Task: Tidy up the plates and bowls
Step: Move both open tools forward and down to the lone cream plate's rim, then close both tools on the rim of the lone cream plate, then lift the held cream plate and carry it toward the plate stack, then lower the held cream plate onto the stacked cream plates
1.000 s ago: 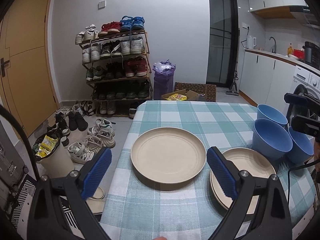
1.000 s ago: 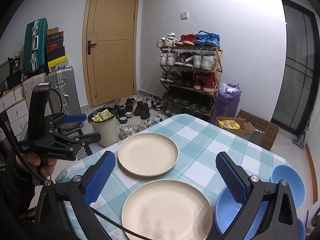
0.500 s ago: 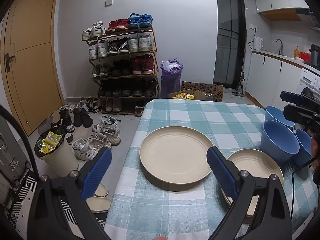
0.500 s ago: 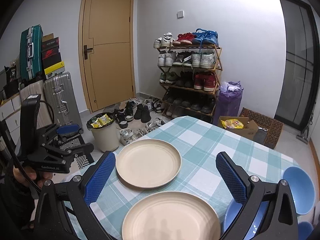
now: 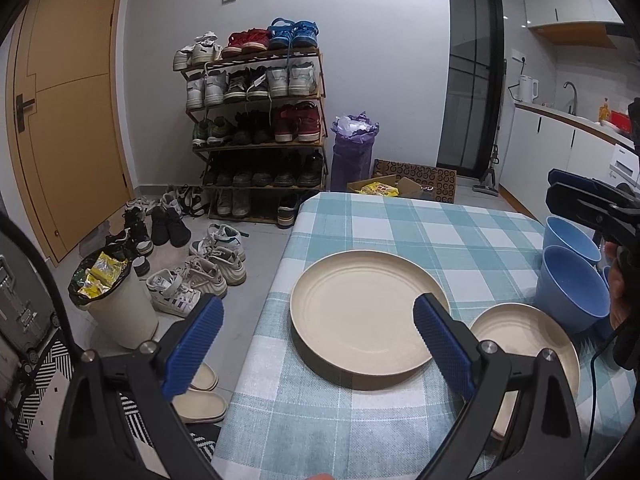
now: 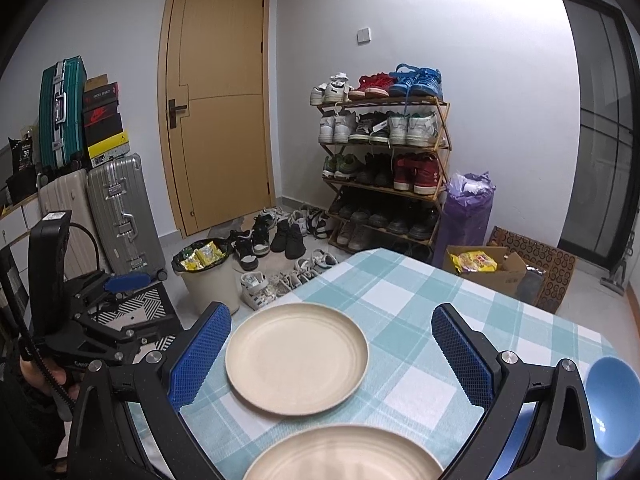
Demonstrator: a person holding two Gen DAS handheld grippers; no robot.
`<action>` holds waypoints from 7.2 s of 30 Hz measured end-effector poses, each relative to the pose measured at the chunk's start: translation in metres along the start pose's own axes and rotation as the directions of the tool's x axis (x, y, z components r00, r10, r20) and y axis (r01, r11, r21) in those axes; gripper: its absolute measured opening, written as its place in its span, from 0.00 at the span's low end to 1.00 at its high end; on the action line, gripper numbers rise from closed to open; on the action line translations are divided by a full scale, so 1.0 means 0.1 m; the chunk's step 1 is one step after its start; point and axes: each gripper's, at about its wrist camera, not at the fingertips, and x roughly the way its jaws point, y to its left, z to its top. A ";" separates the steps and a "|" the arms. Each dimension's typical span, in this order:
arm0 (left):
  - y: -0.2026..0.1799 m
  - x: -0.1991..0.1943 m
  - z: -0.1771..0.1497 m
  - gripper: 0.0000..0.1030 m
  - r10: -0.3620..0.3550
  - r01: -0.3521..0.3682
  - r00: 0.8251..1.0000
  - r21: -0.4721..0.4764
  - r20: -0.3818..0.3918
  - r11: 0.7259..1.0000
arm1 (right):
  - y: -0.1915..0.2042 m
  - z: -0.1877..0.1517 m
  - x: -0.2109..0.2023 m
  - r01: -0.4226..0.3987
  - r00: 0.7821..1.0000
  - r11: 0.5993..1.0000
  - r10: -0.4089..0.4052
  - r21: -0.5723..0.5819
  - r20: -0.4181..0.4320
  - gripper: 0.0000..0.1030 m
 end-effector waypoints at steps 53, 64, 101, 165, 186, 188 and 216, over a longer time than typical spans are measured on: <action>0.19 1.16 -0.18 0.93 0.041 -0.066 0.958 -0.078 -0.285 0.995 | -0.41 -0.47 1.96 0.043 0.850 0.995 0.010 0.087 -0.527 0.99; 0.19 1.30 -0.25 0.63 0.005 -0.042 0.942 -0.102 -0.336 0.994 | -0.41 -0.65 2.11 0.026 0.807 0.993 0.046 0.112 -0.588 0.84; 0.16 1.32 -0.34 0.20 0.003 -0.036 0.933 -0.086 -0.360 0.996 | -0.40 -0.81 2.14 0.048 0.774 0.993 0.032 0.109 -0.633 0.19; -0.52 0.51 -0.43 0.20 -0.060 0.073 0.960 0.039 -0.273 0.997 | -0.35 -1.03 0.76 0.108 0.839 0.991 -0.050 0.076 -0.542 0.19; -0.83 0.43 -0.55 0.20 -0.102 0.142 0.952 0.119 -0.290 0.983 | -0.36 -1.33 0.30 0.146 0.829 0.986 -0.079 0.077 -0.554 0.19; -0.87 0.43 -0.57 0.20 -0.105 0.148 0.951 0.132 -0.291 0.980 | -0.35 -1.35 0.25 0.148 0.827 0.986 -0.080 0.078 -0.556 0.19; -1.23 0.40 -0.65 0.20 -0.153 0.225 0.935 0.201 -0.321 0.953 | -0.51 -1.60 -0.09 0.216 0.801 0.970 -0.111 0.110 -0.589 0.20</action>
